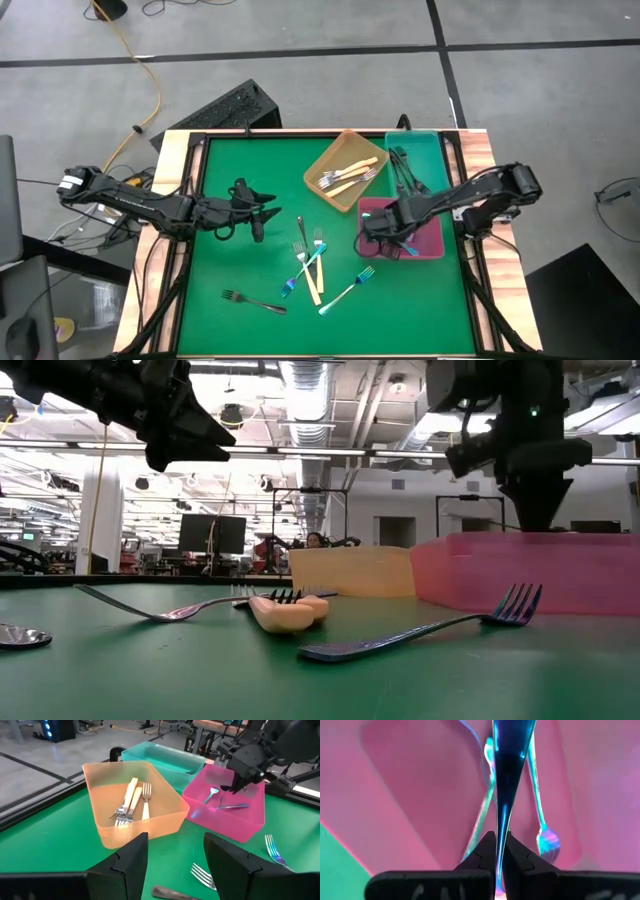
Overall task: Sort silverware by color (type)
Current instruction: Put the blue fork into the pink bin, then put the orange fork into the orange bin
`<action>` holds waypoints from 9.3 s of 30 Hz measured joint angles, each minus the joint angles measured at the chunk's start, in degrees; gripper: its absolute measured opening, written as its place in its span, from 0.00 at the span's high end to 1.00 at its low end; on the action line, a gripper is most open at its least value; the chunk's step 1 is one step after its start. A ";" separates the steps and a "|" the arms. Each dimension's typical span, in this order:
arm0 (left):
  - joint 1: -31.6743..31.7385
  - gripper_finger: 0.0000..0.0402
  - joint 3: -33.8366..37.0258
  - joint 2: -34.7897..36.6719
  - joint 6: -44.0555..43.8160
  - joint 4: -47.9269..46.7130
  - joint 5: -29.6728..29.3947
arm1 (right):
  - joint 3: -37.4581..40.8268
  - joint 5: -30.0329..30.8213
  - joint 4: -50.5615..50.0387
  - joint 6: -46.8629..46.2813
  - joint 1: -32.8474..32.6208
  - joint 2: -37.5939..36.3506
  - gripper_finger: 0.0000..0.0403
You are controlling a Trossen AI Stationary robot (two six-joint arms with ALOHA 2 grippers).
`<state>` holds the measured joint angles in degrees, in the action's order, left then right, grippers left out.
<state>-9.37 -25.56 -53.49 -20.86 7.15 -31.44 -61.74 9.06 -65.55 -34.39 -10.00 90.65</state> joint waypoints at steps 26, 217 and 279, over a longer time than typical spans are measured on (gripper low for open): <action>0.00 0.56 0.00 0.00 0.00 -1.21 -0.52 | 11.87 -5.48 13.74 9.81 2.15 -0.60 0.93; -2.37 1.00 -38.71 -53.57 35.63 -29.33 55.24 | 13.91 -7.37 40.19 14.38 -3.03 -25.72 0.58; -3.48 0.66 -38.71 -33.92 36.63 -36.99 28.15 | 13.91 -7.50 40.75 12.87 -3.03 -25.72 0.58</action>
<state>-12.84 -64.27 -87.42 15.77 -29.85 -3.29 -47.83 1.56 -24.80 -21.52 -13.04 64.93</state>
